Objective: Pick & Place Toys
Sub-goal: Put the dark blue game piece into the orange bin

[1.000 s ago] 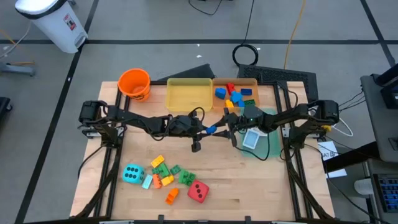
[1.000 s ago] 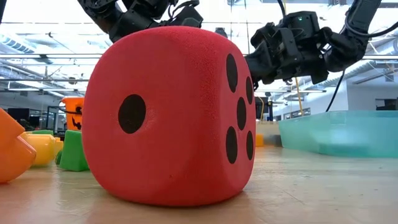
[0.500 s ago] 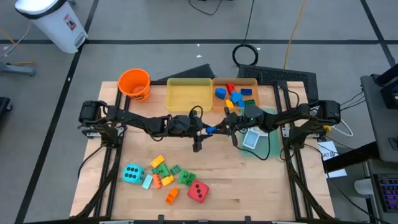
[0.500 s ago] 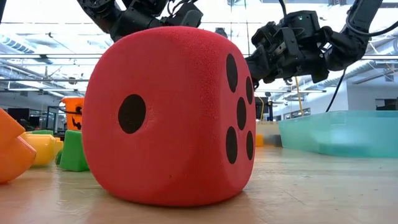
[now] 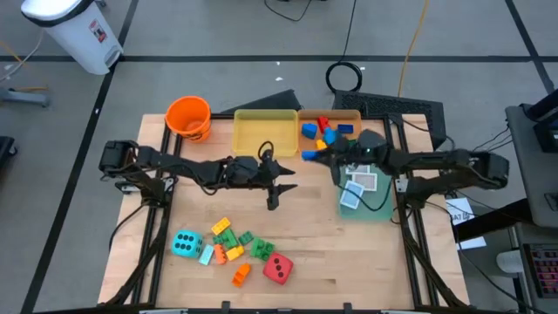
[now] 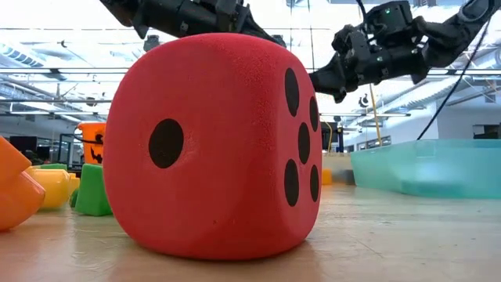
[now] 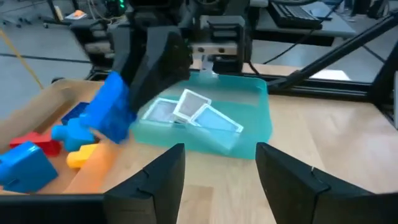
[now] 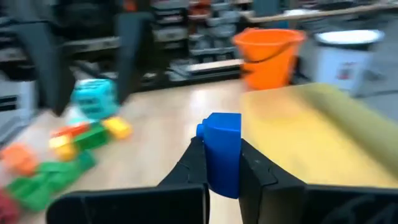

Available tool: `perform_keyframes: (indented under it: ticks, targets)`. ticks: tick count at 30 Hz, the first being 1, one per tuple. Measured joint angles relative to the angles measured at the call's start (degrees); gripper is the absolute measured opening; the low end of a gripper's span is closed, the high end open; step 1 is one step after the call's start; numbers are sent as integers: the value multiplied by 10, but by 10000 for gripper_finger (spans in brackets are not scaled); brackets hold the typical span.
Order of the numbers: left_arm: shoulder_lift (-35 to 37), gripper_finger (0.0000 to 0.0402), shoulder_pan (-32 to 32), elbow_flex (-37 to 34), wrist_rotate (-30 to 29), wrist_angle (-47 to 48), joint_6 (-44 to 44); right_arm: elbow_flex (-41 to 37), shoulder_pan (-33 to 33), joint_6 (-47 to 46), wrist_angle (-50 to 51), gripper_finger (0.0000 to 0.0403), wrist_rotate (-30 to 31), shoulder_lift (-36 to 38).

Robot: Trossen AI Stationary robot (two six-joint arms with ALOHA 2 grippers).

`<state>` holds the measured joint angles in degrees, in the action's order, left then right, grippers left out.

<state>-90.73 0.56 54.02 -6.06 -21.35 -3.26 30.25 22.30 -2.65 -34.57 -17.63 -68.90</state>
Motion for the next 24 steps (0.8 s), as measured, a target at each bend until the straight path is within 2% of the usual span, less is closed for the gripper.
perform_keyframes:
  ticks: [6,13,18,24]
  targets:
    - [1,203,0,0,-4,1,4,0,89,5,124,12,66,58]
    - [1,193,-1,0,-4,1,5,0,182,4,274,17,148,67]
    - [1,200,-2,0,-4,1,5,0,209,3,341,19,176,67]
    - [1,203,-2,0,-4,1,5,0,213,-12,385,24,178,67]
